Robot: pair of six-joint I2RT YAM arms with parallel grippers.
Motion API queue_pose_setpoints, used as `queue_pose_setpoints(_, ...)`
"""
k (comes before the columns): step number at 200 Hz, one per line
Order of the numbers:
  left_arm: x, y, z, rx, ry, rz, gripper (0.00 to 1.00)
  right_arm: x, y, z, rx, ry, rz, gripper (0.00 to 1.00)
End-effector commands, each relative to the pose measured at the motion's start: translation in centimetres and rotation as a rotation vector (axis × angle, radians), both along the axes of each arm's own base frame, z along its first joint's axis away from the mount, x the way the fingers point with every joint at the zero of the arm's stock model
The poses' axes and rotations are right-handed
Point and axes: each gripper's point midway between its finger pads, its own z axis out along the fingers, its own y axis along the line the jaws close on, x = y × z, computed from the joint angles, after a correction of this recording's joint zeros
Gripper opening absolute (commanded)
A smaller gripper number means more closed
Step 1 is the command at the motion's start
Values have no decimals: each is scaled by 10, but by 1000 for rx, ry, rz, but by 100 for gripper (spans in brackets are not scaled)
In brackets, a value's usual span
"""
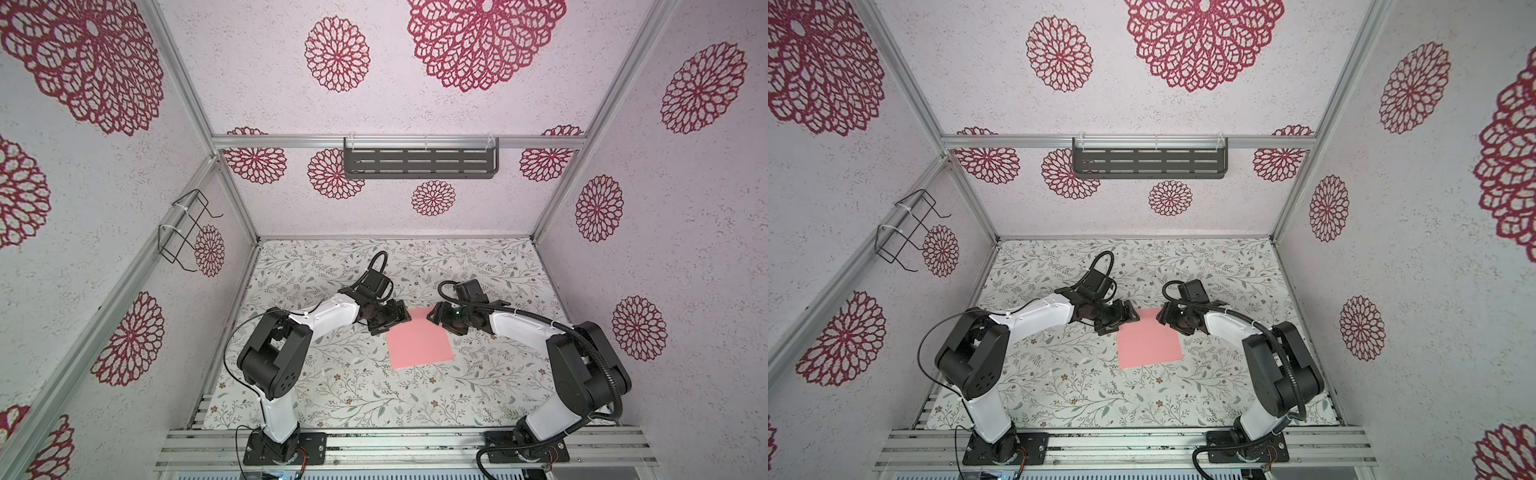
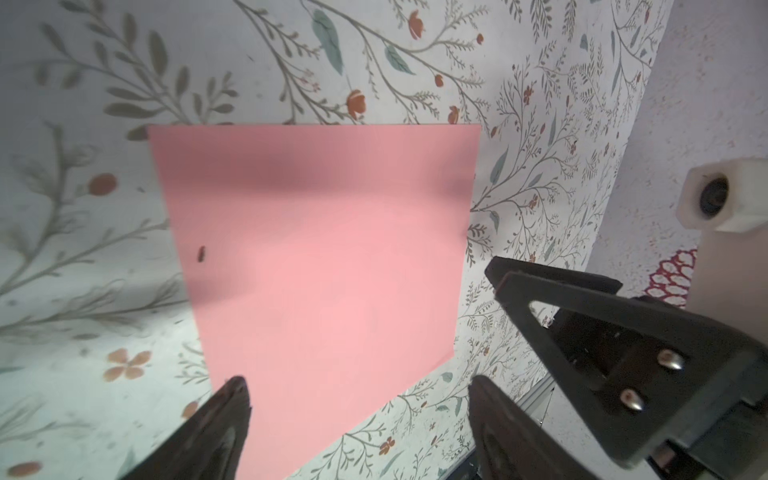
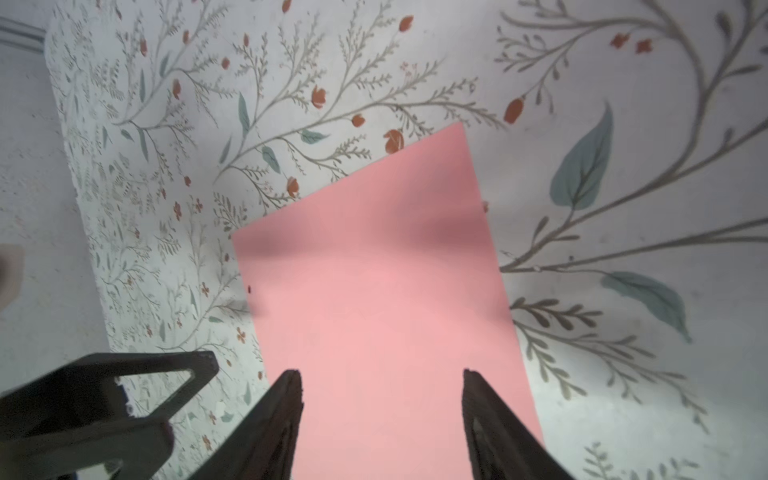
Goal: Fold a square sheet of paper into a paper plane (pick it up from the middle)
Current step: 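Pinch the pink sheet's middle with both grippers and lift it, folding it upward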
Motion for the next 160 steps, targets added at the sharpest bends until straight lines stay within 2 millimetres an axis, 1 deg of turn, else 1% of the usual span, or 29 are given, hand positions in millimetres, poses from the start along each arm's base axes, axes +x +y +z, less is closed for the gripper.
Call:
queue_pose_setpoints(1, -7, -5, -14, 32, 51, -18, 84, -9, 0, -3, -5, 15, 83, 60)
queue_pose_setpoints(16, -9, -10, -20, 38, 73, -25, 82, -10, 1, -7, -12, 19, 109, 59)
queue_pose_setpoints(33, -10, -10, -27, 64, 102, -17, 81, -11, 3, -13, -13, 32, 131, 57)
queue_pose_setpoints(53, -8, -15, -23, 61, 92, -18, 81, -13, 7, -19, 9, 43, 149, 54)
queue_pose_setpoints(55, -10, -14, -35, 77, 114, -18, 81, -14, 8, -19, 11, 43, 151, 54)
queue_pose_setpoints(57, -10, -14, -39, 81, 121, -17, 81, -13, 8, -19, 13, 44, 151, 54)
queue_pose_setpoints(74, -13, -17, -45, 79, 139, -18, 81, -15, 8, -24, 13, 52, 152, 53)
queue_pose_setpoints(97, -14, -21, -49, 61, 148, -26, 81, -18, 8, -30, 12, 68, 158, 52)
queue_pose_setpoints(126, -16, -19, -55, 67, 166, -21, 81, -23, 5, -40, 6, 92, 155, 52)
queue_pose_setpoints(160, -16, -18, -55, 58, 167, -20, 81, -28, 11, -46, 50, 115, 158, 51)
